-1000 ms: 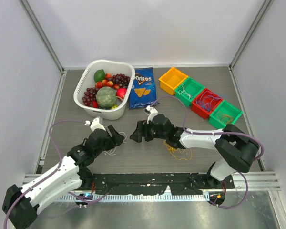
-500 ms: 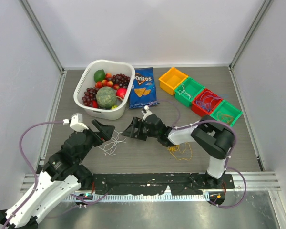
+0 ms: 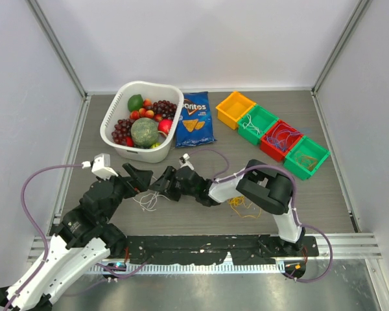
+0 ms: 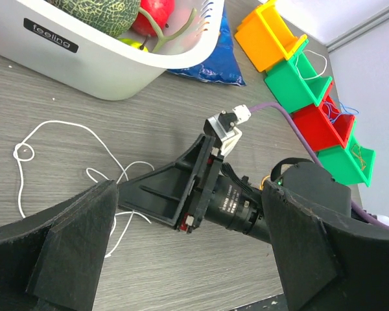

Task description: Untangle the cables

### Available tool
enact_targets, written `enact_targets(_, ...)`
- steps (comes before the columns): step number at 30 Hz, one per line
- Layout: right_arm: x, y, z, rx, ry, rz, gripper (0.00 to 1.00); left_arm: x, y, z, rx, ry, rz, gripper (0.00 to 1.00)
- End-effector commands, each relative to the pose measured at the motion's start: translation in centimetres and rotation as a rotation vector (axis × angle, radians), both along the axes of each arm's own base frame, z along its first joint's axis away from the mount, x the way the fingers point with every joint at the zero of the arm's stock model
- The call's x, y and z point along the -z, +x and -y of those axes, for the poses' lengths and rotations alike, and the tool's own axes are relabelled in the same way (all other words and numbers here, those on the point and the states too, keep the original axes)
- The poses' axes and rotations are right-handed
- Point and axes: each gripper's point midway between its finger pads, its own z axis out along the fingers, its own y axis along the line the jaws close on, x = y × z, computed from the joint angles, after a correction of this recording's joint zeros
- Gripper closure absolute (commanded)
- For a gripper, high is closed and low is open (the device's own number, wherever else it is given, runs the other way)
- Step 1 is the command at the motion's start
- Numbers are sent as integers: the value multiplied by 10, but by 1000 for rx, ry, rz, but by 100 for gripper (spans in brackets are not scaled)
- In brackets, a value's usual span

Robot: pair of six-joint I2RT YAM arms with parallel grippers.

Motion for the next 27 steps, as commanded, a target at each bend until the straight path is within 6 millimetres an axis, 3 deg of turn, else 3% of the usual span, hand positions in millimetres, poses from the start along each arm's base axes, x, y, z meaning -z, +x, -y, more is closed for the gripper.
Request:
enact_targets(1, 39, 19, 11, 139, -161, -53, 33, -23, 3, -7, -24, 3, 73, 4)
enact_targets(3, 43, 22, 9, 145, -168, -49, 43, -26, 3, -9, -23, 13, 84, 4)
enact_targets(5, 44, 20, 7, 137, -158, -54, 66, -29, 3, -9, -20, 24, 94, 4)
enact_targets(6, 44, 20, 7, 129, -160, -45, 69, -30, 4, -10, -22, 34, 96, 4)
enact_targets(9, 28, 20, 7, 109, -126, 10, 90, -33, 4, -13, -27, 53, 107, 4)
enact_targets(11, 8, 24, 10, 87, -108, 90, 98, -34, 4, -14, -26, 58, 112, 4)
enact_targets(15, -34, 29, 32, 37, -94, 242, 99, -38, 5, -15, -22, 76, 121, 4)
enact_targets(17, -49, 33, 53, 29, -65, 258, 99, -42, 4, -16, -23, 84, 132, 4)
enact_targets(19, -61, 26, 89, 1, -20, 249, 99, -47, 5, -17, -23, 95, 142, 4)
enact_targets(20, -63, 42, 110, 50, -23, 247, 99, -49, 5, -17, -22, 96, 148, 4)
enact_targets(21, -68, 41, 133, 77, -34, 250, 99, -51, 6, -17, -22, 101, 155, 4)
enact_targets(22, -70, 56, 156, 136, -52, 256, 99, -52, 7, -17, -21, 104, 160, 4)
enact_targets(23, -78, 54, 176, 156, -97, 283, 99, -54, 7, -17, -19, 105, 167, 4)
enact_targets(24, -80, 67, 199, 212, -138, 289, 100, -55, 7, -16, -15, 106, 170, 4)
enact_targets(27, -120, 86, 254, 300, -270, 420, 99, -56, 9, -13, -5, 109, 180, 4)
